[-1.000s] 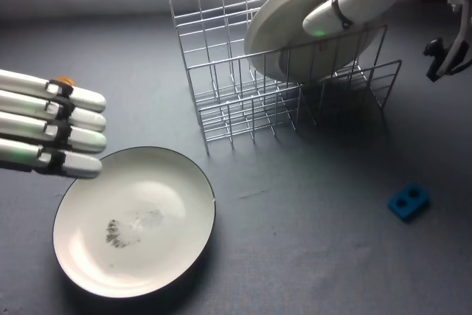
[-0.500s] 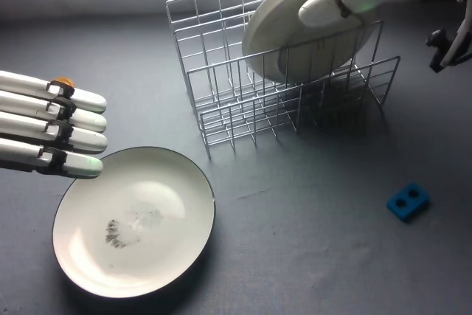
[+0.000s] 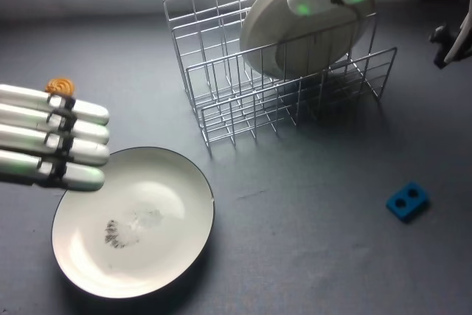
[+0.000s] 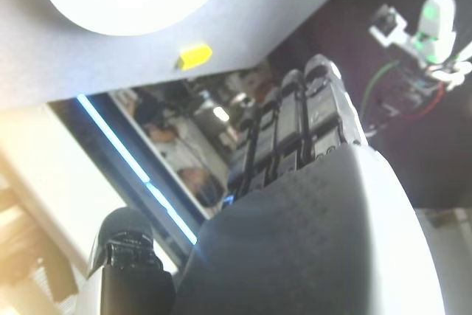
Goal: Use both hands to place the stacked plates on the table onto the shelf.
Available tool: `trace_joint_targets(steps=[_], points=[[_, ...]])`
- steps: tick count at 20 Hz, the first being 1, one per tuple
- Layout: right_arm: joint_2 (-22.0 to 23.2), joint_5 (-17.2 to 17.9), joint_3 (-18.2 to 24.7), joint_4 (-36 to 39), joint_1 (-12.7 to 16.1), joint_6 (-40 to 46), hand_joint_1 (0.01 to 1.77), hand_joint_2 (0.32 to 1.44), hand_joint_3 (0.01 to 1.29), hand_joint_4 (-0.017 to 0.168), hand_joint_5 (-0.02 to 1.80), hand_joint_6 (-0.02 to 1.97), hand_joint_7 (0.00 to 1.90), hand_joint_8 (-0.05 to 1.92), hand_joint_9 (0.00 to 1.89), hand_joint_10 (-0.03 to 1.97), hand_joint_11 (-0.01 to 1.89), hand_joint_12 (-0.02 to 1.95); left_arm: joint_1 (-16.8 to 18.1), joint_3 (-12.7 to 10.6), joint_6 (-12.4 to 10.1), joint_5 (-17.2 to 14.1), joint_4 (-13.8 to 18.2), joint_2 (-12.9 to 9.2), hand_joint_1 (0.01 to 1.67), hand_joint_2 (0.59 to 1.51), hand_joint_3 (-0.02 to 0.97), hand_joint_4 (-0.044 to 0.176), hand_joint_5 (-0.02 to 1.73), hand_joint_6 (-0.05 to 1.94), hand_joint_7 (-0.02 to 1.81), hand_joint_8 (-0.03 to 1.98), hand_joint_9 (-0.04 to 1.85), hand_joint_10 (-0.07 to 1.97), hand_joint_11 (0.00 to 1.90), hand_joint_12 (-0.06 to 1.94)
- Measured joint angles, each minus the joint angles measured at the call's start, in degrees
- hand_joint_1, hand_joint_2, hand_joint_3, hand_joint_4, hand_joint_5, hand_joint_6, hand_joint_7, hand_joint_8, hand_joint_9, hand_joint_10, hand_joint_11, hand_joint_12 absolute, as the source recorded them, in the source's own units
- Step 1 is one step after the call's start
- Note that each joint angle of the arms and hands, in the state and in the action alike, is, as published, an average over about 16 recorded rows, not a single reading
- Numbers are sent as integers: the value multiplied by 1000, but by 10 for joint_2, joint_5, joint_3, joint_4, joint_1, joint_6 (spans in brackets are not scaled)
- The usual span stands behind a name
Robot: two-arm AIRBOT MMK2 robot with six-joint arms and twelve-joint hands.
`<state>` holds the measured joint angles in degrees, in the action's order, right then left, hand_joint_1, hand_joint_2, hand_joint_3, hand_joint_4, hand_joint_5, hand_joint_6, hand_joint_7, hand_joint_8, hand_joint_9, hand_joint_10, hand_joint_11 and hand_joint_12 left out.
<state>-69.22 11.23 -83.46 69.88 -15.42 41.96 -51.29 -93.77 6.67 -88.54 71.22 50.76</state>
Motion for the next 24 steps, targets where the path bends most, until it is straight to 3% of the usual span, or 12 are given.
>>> trace_joint_targets(steps=[5,8,12,16,21,24], points=[[20,1,28,1,26,-39,625,1123,15,-3,252,35,433,6,420,162,14,1207,-16,-4,19,0,-11,3,16,1077,14,5,21,16,13,-12,21,6,14,5],[39,5,60,-21,42,-112,654,1101,15,-3,206,34,350,7,342,108,16,1032,-22,-8,39,5,-14,5,16,1078,14,5,21,15,12,-12,21,5,14,4],[72,28,123,-108,48,-303,755,1042,15,-2,147,34,240,7,235,68,19,738,-27,-11,70,10,-22,6,16,1078,14,5,20,16,12,-12,22,5,14,4],[103,72,199,-221,35,-538,864,975,15,0,90,34,142,7,140,36,21,436,-36,-14,95,8,-34,8,15,1079,14,5,17,16,12,-12,22,5,14,4],[133,132,295,-395,-11,-842,996,897,15,3,22,34,30,6,31,4,22,82,-57,-19,108,4,-48,9,15,1078,14,6,15,15,12,-12,22,5,14,3],[146,168,343,-484,-46,-981,1044,868,14,4,16,34,19,6,19,4,22,7,-75,-19,107,3,-55,9,15,1079,14,6,15,15,12,-12,21,5,14,3]])
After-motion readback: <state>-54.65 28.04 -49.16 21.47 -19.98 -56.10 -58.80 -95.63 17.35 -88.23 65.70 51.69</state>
